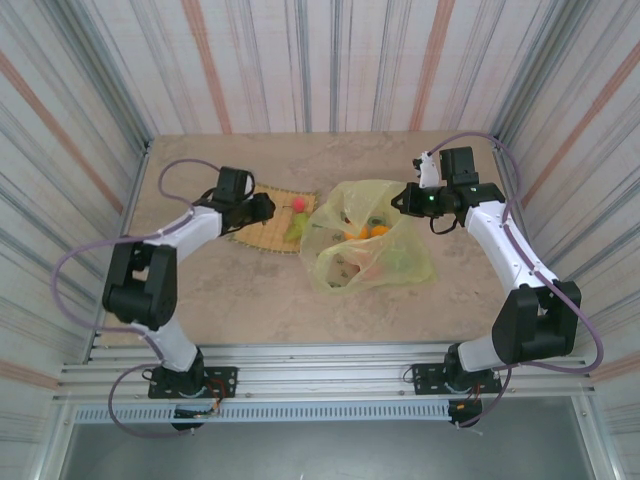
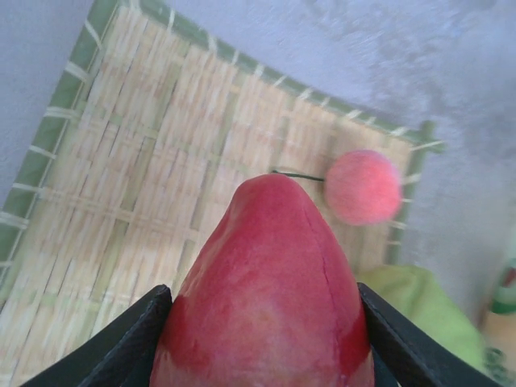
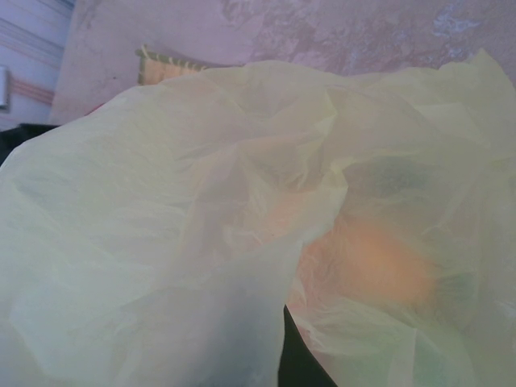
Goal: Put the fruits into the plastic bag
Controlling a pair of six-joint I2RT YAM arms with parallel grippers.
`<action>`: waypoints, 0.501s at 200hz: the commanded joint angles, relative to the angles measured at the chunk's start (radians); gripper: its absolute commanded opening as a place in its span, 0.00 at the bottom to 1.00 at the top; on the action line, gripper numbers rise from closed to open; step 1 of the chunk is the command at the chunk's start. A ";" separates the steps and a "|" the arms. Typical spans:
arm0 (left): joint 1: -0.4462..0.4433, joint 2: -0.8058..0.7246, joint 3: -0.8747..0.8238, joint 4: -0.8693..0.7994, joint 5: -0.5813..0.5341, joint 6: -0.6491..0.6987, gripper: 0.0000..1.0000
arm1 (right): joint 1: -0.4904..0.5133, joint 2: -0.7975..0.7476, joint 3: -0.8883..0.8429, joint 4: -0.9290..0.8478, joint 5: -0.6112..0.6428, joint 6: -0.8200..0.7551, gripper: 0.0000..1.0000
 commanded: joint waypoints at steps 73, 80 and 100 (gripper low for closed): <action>-0.327 -0.483 -0.229 -0.059 0.115 0.123 0.53 | 0.001 0.006 0.012 0.000 0.002 -0.014 0.00; -0.356 -0.476 -0.224 -0.055 0.121 0.133 0.53 | 0.001 0.007 0.013 0.000 0.002 -0.014 0.00; -0.429 -0.413 -0.181 -0.053 0.130 0.176 0.53 | 0.001 0.010 0.019 -0.001 0.000 -0.011 0.00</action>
